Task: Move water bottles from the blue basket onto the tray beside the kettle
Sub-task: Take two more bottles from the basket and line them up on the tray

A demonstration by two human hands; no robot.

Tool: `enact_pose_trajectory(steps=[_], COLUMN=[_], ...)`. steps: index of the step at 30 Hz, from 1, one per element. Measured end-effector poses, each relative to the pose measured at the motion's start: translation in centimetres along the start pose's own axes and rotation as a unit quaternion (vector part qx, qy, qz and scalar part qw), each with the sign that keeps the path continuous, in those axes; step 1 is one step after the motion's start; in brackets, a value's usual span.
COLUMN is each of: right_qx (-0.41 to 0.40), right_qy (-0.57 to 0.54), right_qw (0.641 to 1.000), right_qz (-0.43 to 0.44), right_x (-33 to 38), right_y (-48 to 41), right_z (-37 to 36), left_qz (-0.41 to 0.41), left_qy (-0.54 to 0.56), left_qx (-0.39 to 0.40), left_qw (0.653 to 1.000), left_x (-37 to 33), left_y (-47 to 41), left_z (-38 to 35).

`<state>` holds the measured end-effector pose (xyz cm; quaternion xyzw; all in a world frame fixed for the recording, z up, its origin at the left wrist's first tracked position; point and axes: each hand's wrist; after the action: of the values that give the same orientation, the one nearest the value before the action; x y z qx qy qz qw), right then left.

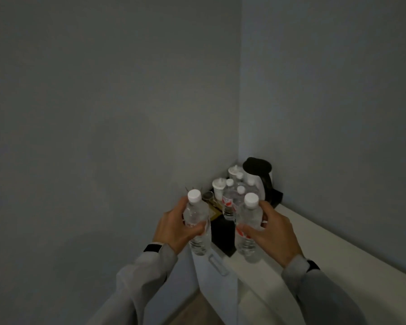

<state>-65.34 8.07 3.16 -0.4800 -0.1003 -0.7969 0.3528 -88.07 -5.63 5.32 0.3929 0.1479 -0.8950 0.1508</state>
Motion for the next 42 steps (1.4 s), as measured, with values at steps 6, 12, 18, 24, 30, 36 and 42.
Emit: enact_pose_trajectory(steps=[6, 12, 18, 24, 30, 36, 42], right_qx=[-0.029, -0.085, -0.181, -0.231, -0.242, -0.227, -0.232], right_qy=[-0.004, 0.021, 0.058, 0.045, 0.044, 0.035, 0.037], right_qw=[0.999, 0.992, 0.969, 0.951, 0.937, 0.936, 0.932], right_qz=[-0.028, -0.095, -0.160, -0.203, -0.246, -0.268, -0.277], right_x=[0.0, -1.2, -1.1, -1.8, -5.4, -8.8, -9.8], right_y=[-5.5, -9.7, -12.6, -13.7, -14.3, -14.8, -15.7], right_z=[-1.9, -4.3, -7.3, -10.5, -13.4, -15.4, -16.3], left_qz=[-0.026, -0.080, -0.106, -0.119, -0.123, -0.140, -0.165], left_qy=[0.016, 0.035, 0.033, 0.044, 0.081, 0.077, 0.070], left_qx=[0.045, 0.108, 0.195, 0.306, 0.370, 0.410, 0.424], left_qw=[0.998, 0.990, 0.975, 0.944, 0.917, 0.898, 0.888], left_x=[3.3, 7.0, 10.6, 13.1, 15.5, 17.3, 18.9], left_y=[-8.2, -15.9, -22.4, -26.0, -27.4, -28.3, -29.4], left_z=[1.7, 1.2, -0.2, -2.4, -5.3, -8.1, -10.1])
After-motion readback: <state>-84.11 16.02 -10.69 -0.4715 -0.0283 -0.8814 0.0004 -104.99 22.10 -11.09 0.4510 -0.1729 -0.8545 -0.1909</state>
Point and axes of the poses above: each hand's wrist, its own y-axis away from the middle knuckle, its own z-axis out of the back of the hand, x = y × z, and after that the axes turned 10 degrees about x, right-handed
